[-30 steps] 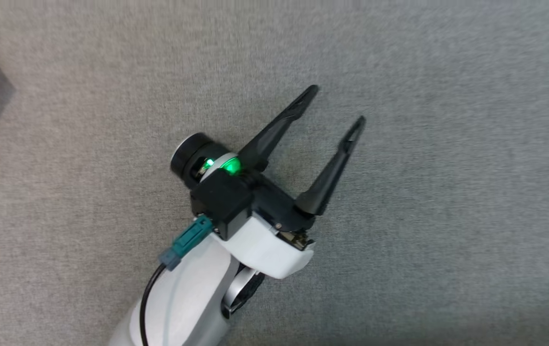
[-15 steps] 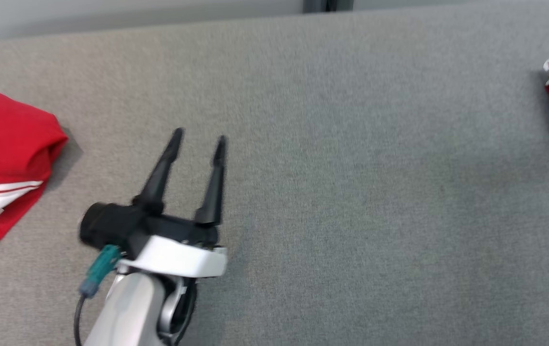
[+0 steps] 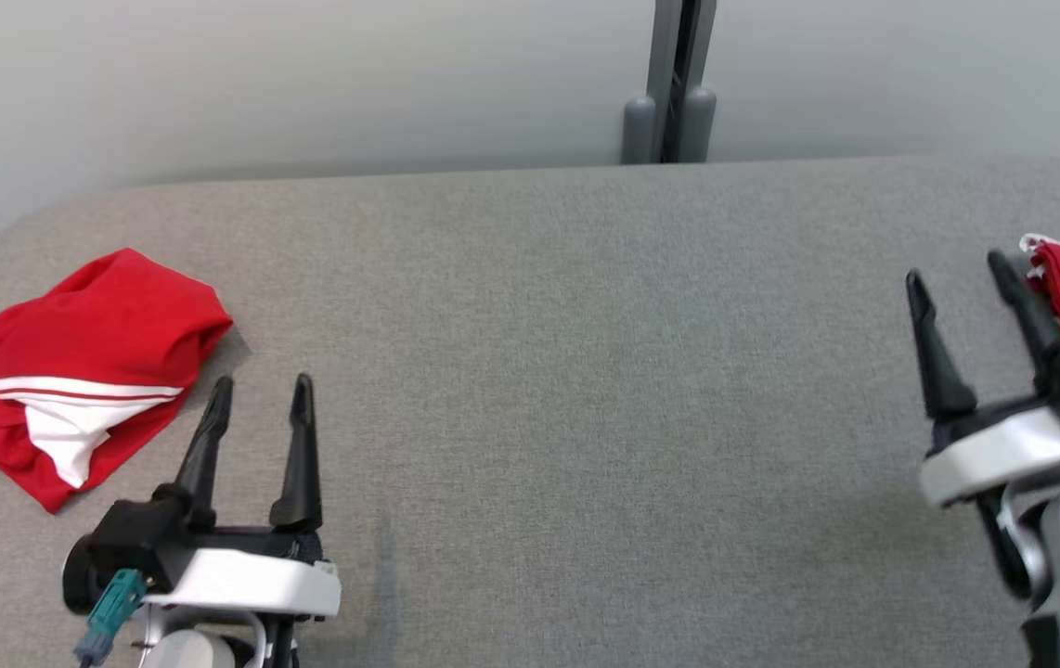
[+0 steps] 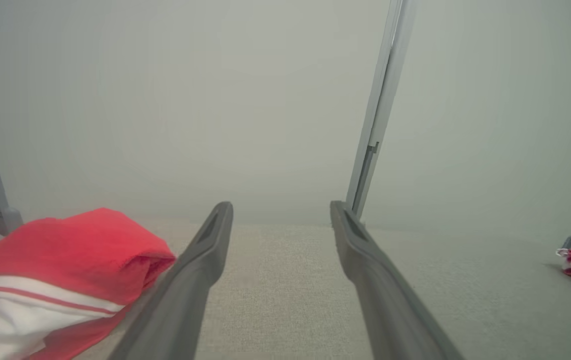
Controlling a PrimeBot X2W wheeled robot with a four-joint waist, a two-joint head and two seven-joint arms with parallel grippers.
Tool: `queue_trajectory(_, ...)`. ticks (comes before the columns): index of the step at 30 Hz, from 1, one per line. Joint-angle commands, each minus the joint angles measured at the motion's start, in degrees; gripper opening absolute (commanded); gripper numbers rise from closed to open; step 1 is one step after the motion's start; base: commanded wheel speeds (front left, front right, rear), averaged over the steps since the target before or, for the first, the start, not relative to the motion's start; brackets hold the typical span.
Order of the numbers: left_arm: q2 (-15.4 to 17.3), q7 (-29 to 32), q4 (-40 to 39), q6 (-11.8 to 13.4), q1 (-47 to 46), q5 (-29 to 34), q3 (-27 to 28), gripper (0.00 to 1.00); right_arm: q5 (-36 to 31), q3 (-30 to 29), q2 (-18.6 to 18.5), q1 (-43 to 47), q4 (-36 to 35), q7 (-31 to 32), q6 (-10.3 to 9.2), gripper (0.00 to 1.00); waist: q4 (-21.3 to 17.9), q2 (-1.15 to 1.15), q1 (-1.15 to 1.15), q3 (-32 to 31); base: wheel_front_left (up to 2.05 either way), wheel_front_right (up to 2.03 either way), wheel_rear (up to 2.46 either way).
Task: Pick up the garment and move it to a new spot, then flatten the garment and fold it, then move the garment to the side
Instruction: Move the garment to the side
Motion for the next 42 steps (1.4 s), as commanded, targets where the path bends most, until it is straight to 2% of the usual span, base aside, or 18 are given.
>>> queue_trajectory(1, 0.2, 0.0, 0.2, 0.2, 0.9, -0.2, 0.5, 1.0, -1.0, -1.3, 1.4, 2.6, -1.9, -0.2, -0.02, 1.0, 0.7, 0.0, 0.0, -1.1, 0.0, 0.0, 0.0)
queue_trajectory(7, 0.3, 0.0, 0.8, -0.1, 3.0, 0.0, 0.8, 1.0, -3.7, -4.1, 5.7, 8.2, -5.7, -0.2, -0.02, 1.0, 0.9, 0.0, 0.0, -2.5, 0.0, 0.0, 0.0)
queue_trajectory(13, 0.3, 0.0, 0.7, 0.7, 4.7, -0.9, 0.0, 1.0, -4.8, -4.8, 7.4, 11.2, -6.8, -0.2, -0.02, 1.0, 0.9, 0.0, 0.0, -3.7, 0.0, 0.0, 0.0)
queue_trajectory(42, 0.2, 0.0, 0.5, 0.5, 3.1, -1.2, -2.4, 1.0, -5.7, -6.1, 7.9, 11.2, -6.9, -0.2, -0.02, 1.0, 1.3, 0.0, 0.0, -1.1, 0.0, 0.0, 0.0)
